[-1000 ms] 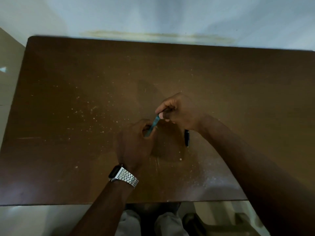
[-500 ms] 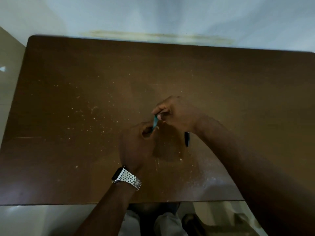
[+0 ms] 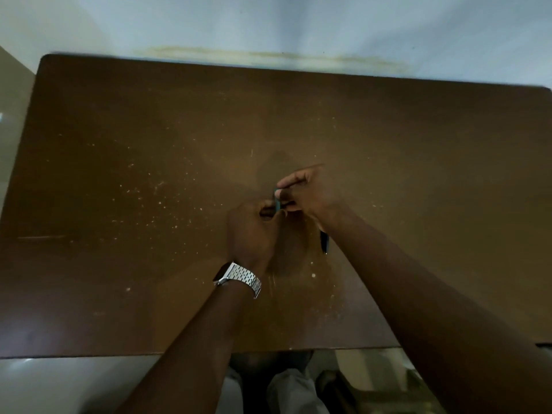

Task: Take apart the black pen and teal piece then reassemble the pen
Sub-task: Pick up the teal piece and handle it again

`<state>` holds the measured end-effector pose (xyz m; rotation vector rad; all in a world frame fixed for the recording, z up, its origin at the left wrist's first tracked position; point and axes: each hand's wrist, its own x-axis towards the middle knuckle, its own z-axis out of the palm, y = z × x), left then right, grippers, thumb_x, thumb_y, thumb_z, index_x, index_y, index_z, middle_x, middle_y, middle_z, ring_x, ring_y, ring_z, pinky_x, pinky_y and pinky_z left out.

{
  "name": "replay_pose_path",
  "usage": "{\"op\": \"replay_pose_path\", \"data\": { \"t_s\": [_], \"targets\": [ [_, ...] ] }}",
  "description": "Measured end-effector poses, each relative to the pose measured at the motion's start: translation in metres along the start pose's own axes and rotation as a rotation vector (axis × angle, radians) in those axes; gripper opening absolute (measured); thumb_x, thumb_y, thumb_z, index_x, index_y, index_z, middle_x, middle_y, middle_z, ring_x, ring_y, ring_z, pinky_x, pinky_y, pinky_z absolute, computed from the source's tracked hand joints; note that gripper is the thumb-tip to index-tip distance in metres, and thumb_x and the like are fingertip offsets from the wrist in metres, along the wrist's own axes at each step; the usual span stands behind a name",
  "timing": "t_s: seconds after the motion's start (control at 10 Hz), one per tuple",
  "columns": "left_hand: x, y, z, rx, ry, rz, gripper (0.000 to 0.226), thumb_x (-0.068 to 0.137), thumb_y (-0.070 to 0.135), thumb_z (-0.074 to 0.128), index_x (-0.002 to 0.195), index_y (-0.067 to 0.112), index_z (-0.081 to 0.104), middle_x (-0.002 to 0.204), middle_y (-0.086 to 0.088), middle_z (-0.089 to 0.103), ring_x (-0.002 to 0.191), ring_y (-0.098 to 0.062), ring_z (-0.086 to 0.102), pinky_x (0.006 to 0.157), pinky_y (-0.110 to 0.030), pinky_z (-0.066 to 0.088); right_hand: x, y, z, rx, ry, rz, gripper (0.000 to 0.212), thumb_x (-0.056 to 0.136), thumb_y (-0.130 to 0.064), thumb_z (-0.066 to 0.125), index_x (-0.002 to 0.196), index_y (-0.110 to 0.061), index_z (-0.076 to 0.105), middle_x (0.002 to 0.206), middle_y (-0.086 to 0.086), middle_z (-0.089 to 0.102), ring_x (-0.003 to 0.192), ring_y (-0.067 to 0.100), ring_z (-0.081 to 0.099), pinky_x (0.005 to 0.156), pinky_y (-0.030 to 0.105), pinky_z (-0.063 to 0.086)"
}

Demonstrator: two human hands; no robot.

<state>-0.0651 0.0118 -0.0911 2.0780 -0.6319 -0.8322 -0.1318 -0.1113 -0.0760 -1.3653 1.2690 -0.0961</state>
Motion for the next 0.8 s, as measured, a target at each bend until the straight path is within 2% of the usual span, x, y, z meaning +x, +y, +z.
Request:
{"op": "replay_pose_path", "data": {
  "t_s": [0.2,0.3,0.5,0.6,0.7,0.8],
  "targets": [
    [0.001,-0.002,0.009,0.039,0.003,0.005,0.015,0.085,0.026,0.076,0.097,0.020,0.082,0.083,-0.002,0.081,0.076,-0.020,0.076,0.075,-0.045,0.062,0.003,0.005,0.003,-0.139,0.081,-0.053,0.012,0.083,-0.004,0.080,0.080,-0.015,0.077,0.079,0.012,0.076,0.077,0.029,0.076,0.074,0.048,0.065],
    [0.001,-0.005,0.010,0.074,-0.006,0.022,0.013,0.086,0.028,0.076,0.095,0.020,0.082,0.082,-0.003,0.080,0.076,-0.022,0.076,0.074,-0.046,0.061,0.000,0.004,0.004,-0.202,0.113,-0.093,0.006,0.083,-0.005,0.080,0.088,-0.009,0.079,0.088,0.013,0.078,0.082,0.026,0.076,0.078,0.047,0.065],
    [-0.002,0.003,0.002,0.151,0.007,0.095,0.015,0.088,0.034,0.075,0.088,0.021,0.082,0.076,0.000,0.080,0.070,-0.016,0.074,0.068,-0.040,0.059,-0.011,-0.001,0.003,-0.292,0.103,-0.170,0.006,0.088,-0.006,0.076,0.092,-0.009,0.079,0.082,0.005,0.074,0.071,0.018,0.070,0.072,0.038,0.064],
    [-0.007,0.011,-0.007,0.176,0.084,0.155,0.015,0.091,0.029,0.076,0.094,0.015,0.082,0.089,-0.005,0.082,0.081,-0.020,0.076,0.072,-0.033,0.058,-0.022,-0.001,-0.006,-0.359,0.180,-0.323,0.015,0.097,-0.015,0.064,0.105,-0.014,0.078,0.099,0.002,0.077,0.085,0.010,0.069,0.080,0.030,0.060],
    [-0.011,0.024,-0.023,0.299,0.240,0.335,0.029,0.098,0.033,0.067,0.121,0.017,0.073,0.119,-0.006,0.074,0.106,-0.023,0.069,0.087,-0.037,0.055,-0.037,0.000,-0.030,-0.394,0.441,-0.559,0.033,0.107,-0.030,0.046,0.135,-0.020,0.060,0.125,0.002,0.068,0.105,0.008,0.064,0.092,0.036,0.057],
    [-0.003,0.039,-0.035,0.563,0.337,0.501,0.051,0.104,0.042,0.050,0.149,0.021,0.046,0.155,-0.012,0.047,0.144,-0.032,0.042,0.115,-0.051,0.036,-0.042,0.001,-0.052,-0.694,0.625,-0.728,0.056,0.110,-0.039,0.031,0.159,-0.013,0.027,0.165,0.012,0.031,0.152,0.026,0.029,0.123,0.052,0.026]
  ]
}}
